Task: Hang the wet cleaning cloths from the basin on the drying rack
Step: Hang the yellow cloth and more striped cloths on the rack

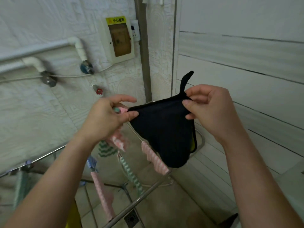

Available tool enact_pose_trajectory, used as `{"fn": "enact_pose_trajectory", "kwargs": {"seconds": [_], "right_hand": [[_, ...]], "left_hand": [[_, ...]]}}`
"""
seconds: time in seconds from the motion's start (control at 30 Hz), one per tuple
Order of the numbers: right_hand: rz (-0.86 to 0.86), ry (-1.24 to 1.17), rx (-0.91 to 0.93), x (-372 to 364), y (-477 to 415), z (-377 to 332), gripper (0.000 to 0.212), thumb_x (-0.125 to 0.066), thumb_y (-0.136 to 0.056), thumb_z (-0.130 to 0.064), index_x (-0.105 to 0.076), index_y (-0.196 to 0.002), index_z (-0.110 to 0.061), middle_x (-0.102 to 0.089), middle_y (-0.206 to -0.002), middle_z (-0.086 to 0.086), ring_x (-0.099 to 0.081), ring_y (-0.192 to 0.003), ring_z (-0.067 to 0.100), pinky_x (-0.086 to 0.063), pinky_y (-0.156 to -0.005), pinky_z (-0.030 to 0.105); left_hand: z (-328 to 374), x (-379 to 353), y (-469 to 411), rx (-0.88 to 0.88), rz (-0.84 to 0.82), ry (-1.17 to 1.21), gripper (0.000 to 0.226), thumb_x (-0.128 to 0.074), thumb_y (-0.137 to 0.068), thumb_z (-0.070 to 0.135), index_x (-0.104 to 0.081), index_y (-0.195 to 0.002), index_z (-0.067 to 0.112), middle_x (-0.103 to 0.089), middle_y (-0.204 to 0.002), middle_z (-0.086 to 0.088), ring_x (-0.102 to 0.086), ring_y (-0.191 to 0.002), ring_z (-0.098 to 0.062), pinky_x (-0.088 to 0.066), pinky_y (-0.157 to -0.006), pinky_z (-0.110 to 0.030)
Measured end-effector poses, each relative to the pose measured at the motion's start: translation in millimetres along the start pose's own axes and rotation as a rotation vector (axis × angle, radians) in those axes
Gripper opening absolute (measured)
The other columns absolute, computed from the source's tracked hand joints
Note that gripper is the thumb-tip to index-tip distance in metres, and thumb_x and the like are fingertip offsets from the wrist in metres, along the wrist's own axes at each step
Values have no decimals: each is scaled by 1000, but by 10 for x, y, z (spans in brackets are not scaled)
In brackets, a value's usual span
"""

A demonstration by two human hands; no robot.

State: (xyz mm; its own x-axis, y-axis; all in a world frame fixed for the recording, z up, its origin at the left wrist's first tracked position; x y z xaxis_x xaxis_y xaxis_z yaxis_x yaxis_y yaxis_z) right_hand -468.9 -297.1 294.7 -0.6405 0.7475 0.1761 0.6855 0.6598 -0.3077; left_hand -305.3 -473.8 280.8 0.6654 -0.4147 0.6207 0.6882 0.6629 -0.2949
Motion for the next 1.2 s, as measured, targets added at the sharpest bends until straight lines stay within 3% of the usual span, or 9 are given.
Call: {"fn": "enact_pose_trajectory", "kwargs": {"seconds": [0.13, 0.3, 0.4, 0.67, 0.8, 0.97, 1.2], "right_hand": [[-54, -43, -42, -507, -243, -22, 18, -64, -84, 2, -66, -87, -15, -70, -80, 2, -69, -71, 9, -57, -59, 23], [-102, -80, -163, -1217, -543, 158, 15, -59, -86, 0, -63, -90, -14, -65, -84, 2, -66, -83, 13, -59, -65, 26], [-97, -110, -242, -1507, -642, 338, 17, -56, -88, 1, -60, -83, -15, -56, -78, -1, -59, -77, 11, -61, -70, 32], [-194, -60, -428, -2079, -731, 919, 12, -54, -89, -2, -56, -85, -13, -58, -94, 6, -61, -92, 20, -60, -79, 39], [-208, -56, -460, -2132, -807, 1136, 11, -54, -89, -3, -54, -85, -13, -56, -93, 3, -62, -92, 20, -60, -78, 38], [-299, -108, -508, -2208, -1024, 1488, 5, -53, -91, -4, -55, -93, -8, -61, -107, 14, -65, -99, 29, -61, -75, 41], [-428, -202, -631, -2464, -1124, 1981, 15, -48, -95, -5, -52, -110, -5, -60, -113, 12, -64, -102, 28, -60, -78, 35]], "left_hand": [[-205, 334, -226, -29, 152, -241, 24, -73, -80, 25, -71, -104, 25, -64, -79, 12, -60, -75, -2, -46, -76, -16], [-638, 616, -522, -19, 272, -348, 14, -68, -84, 25, -70, -98, 23, -69, -85, 1, -63, -77, -18, -52, -75, -33], [-911, 660, -674, -33, 272, -402, 13, -67, -84, 26, -68, -96, 24, -69, -89, -2, -65, -83, -21, -51, -74, -34], [-1601, 479, -971, 80, 222, -334, 12, -66, -83, 21, -65, -94, 23, -68, -80, 0, -65, -82, -24, -51, -74, -36], [-1864, 292, -1076, 128, 215, -265, 11, -65, -82, 20, -63, -91, 26, -65, -77, 3, -65, -81, -19, -47, -69, -29], [-2062, 9, -1285, 190, 241, -235, 12, -65, -84, 21, -64, -96, 25, -70, -87, -2, -66, -88, -18, -45, -70, -26], [-2436, -199, -1375, 318, 273, -301, 13, -64, -83, 20, -65, -95, 25, -72, -87, -1, -67, -88, -21, -47, -70, -28]]}}
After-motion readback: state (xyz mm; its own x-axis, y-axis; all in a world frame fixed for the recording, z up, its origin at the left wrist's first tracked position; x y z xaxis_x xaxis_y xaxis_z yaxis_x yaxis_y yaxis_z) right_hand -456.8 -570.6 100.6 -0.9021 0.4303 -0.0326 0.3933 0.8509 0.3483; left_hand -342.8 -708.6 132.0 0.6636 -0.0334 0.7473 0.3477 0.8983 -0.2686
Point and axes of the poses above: each hand's wrist, its own y-axis away from the middle knuckle, its own x-axis out of the back of the hand, z = x × y, the point moved 6 cm from there along -y, towards the middle knuckle
